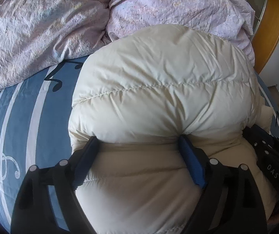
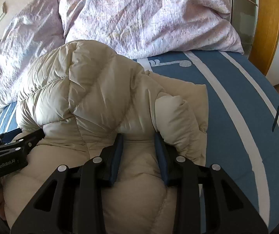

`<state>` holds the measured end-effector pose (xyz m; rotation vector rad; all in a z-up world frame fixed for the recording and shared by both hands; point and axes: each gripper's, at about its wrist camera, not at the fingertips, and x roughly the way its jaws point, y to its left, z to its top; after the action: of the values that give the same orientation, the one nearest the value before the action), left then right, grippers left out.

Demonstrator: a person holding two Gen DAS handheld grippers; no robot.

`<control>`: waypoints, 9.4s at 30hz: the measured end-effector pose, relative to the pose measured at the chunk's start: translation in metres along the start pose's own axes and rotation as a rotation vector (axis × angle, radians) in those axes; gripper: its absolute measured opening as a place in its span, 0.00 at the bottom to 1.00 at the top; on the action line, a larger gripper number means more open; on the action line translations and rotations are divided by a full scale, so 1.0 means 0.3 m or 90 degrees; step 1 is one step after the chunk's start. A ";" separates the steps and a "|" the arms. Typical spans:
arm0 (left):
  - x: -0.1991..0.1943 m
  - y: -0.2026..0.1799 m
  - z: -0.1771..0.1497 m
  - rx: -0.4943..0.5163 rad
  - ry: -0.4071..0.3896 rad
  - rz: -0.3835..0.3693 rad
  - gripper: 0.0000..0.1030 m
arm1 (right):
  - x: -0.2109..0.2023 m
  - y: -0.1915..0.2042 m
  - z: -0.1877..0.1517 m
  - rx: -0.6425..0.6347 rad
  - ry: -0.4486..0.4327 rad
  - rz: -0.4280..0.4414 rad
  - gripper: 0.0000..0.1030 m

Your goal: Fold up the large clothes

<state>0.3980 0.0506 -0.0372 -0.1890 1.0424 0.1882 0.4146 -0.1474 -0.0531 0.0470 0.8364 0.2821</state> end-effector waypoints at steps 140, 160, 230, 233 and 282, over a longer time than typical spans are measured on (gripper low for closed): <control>-0.025 0.020 -0.071 0.028 -0.032 0.005 0.95 | -0.097 -0.065 -0.061 0.067 0.065 -0.022 0.74; -0.103 0.064 -0.152 0.037 -0.018 -0.003 0.95 | 0.038 -0.168 -0.043 0.212 0.227 0.156 0.93; -0.049 0.378 -0.095 -0.255 0.065 -0.388 0.31 | 0.028 -0.061 0.016 0.174 0.187 0.245 0.26; -0.069 0.423 -0.085 -0.257 0.051 -0.389 0.30 | 0.033 -0.025 0.036 0.172 0.181 0.261 0.25; -0.160 0.889 -0.003 -0.277 -0.042 -0.110 0.78 | 0.114 0.329 0.305 0.048 0.103 0.169 0.65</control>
<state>0.3087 0.3053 -0.0135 -0.6598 0.9033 0.2609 0.4811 -0.0370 -0.0015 0.2086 1.0019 0.5092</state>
